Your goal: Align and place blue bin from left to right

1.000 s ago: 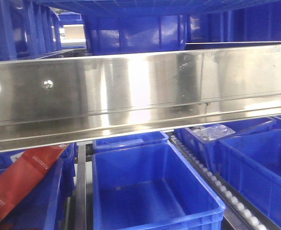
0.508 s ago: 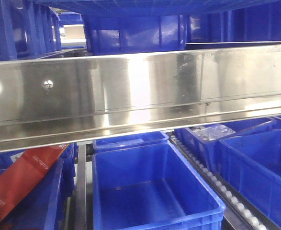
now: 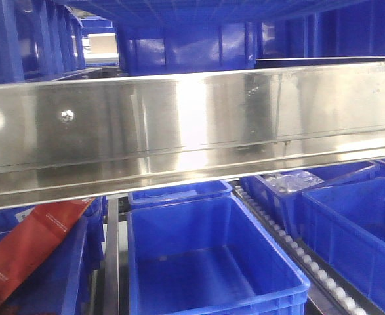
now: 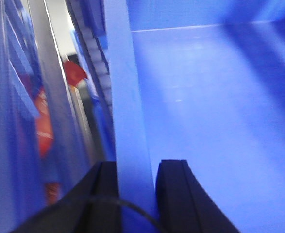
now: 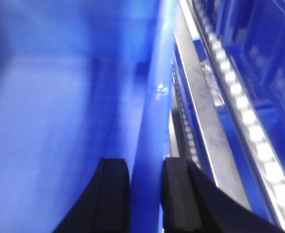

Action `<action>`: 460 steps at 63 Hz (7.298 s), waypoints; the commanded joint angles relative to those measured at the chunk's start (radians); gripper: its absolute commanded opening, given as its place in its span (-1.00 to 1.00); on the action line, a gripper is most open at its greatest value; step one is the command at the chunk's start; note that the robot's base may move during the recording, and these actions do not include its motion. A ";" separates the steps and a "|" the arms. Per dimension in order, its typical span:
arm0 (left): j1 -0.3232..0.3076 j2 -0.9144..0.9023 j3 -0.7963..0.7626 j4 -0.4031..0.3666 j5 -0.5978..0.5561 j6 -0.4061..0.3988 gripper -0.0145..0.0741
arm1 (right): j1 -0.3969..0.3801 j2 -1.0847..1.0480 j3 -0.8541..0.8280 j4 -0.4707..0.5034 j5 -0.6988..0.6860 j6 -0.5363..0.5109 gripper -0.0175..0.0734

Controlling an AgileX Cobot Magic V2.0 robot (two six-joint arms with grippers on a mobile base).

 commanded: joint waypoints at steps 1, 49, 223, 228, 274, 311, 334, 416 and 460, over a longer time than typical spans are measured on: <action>-0.001 -0.023 0.009 0.014 -0.100 -0.023 -0.71 | -0.025 0.022 -0.019 -0.017 -0.144 -0.027 -0.79; -0.001 0.087 0.141 0.063 -0.293 -0.100 -0.33 | -0.054 0.203 -0.019 -0.092 -0.358 -0.027 -0.21; -0.001 -1.652 1.505 0.111 -0.614 0.110 -0.65 | -0.035 -1.395 1.485 0.026 -0.732 -0.108 -0.78; -0.001 -1.652 1.505 0.111 -0.614 0.110 -0.65 | -0.035 -1.395 1.485 0.026 -0.732 -0.108 -0.78; 0.001 -1.652 1.505 0.115 -0.614 0.110 -0.65 | -0.028 -1.395 1.485 0.026 -0.732 -0.108 -0.78; 0.001 -1.652 1.505 0.115 -0.614 0.110 -0.65 | -0.028 -1.395 1.485 0.026 -0.732 -0.108 -0.78; 0.218 -1.691 1.577 0.017 -0.652 0.252 -0.65 | -0.028 -1.395 1.485 0.026 -0.732 -0.108 -0.78; 0.609 -1.755 2.210 -0.266 -1.291 0.433 -0.65 | -0.029 -1.395 1.485 0.026 -0.731 -0.108 -0.78; 0.609 -1.755 2.210 -0.266 -1.291 0.433 -0.65 | -0.141 -1.612 1.949 0.012 -1.010 -0.118 -0.78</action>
